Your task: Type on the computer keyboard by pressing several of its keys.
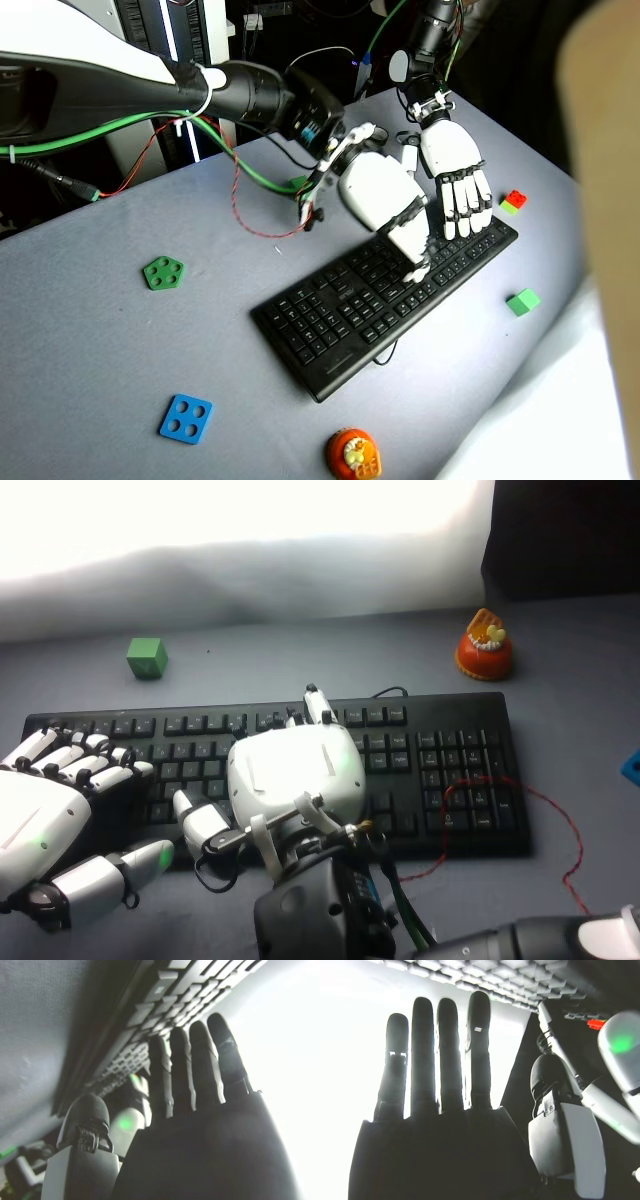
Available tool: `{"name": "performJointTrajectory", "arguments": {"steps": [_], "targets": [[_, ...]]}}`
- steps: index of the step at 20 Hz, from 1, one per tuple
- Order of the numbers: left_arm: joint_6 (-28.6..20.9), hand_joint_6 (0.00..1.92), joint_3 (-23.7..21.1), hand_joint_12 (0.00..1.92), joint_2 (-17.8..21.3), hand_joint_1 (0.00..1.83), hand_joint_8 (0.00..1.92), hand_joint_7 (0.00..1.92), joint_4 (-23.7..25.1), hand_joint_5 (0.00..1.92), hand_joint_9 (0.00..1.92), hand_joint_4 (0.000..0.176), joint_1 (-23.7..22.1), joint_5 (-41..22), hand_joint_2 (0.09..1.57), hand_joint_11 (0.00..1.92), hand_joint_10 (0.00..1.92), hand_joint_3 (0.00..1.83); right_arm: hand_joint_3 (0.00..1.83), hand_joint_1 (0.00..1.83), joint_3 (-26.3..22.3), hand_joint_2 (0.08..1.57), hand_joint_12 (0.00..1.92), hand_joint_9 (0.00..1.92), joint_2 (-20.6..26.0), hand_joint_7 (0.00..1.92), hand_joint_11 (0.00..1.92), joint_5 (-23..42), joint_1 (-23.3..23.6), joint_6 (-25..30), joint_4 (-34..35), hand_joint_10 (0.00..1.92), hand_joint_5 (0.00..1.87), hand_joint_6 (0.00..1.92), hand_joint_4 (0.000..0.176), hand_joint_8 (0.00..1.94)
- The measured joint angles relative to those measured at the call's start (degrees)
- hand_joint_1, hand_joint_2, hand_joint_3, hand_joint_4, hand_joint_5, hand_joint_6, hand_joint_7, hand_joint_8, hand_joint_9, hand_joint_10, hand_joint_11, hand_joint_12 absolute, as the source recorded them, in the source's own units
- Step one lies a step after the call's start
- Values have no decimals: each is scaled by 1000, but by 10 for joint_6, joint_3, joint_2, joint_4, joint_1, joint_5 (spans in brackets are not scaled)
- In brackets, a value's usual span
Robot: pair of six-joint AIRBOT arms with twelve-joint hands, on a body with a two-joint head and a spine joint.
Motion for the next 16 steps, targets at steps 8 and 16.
{"name": "performJointTrajectory", "arguments": {"steps": [8,16], "targets": [[-2,80,5,1010,0,84,33,557,2,468,203,0,-4,5,1303,0,558,0,0,67,37,1250,1603,520,-5,880,31,-20,3,33,-14,954,460,524,0,60],[-3,348,5,945,0,124,7,555,2,742,214,0,-8,11,1302,0,437,0,0,47,41,1246,1506,512,-6,861,0,-25,5,36,-16,642,821,818,0,37]]}}
